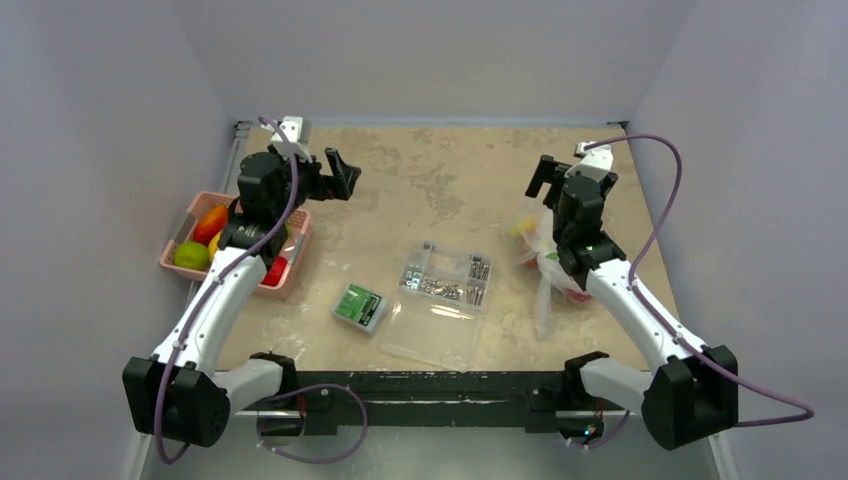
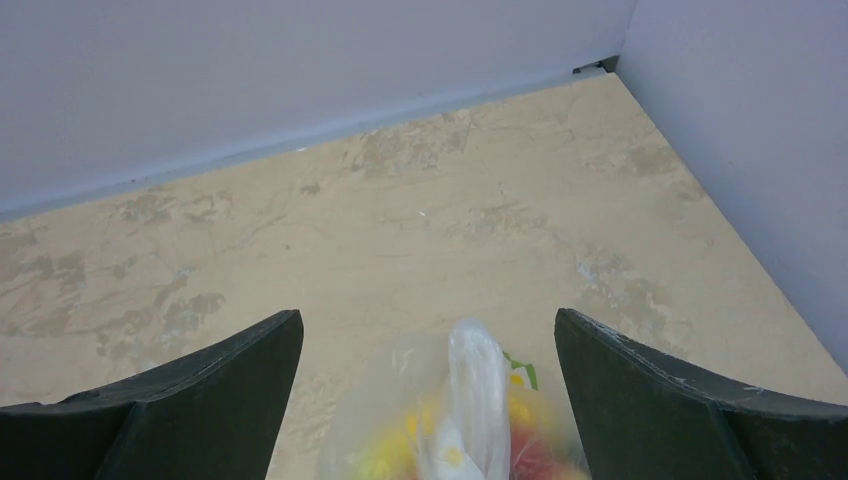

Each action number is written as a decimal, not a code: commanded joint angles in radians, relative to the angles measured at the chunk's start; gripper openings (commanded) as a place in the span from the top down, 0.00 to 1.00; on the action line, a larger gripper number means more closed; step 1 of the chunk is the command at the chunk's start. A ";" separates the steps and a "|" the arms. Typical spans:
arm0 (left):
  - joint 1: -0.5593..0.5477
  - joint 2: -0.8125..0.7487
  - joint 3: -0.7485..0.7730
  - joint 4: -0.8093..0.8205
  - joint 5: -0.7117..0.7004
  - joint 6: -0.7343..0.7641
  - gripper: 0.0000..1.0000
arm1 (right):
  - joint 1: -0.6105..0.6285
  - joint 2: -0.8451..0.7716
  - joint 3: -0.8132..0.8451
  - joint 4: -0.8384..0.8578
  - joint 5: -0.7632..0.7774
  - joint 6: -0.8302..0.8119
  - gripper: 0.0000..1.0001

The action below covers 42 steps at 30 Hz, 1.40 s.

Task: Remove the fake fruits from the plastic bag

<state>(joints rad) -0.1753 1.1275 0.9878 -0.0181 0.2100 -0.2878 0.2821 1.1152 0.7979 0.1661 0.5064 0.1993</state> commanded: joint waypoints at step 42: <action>-0.281 0.041 0.044 -0.048 0.090 -0.071 0.11 | -0.002 -0.173 0.035 -0.959 -0.032 0.618 0.38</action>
<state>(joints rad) -0.4187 1.1683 0.9871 -0.0349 0.3367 -0.4286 0.2810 0.9298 0.8501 -0.7990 0.4324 0.8509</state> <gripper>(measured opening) 0.909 0.672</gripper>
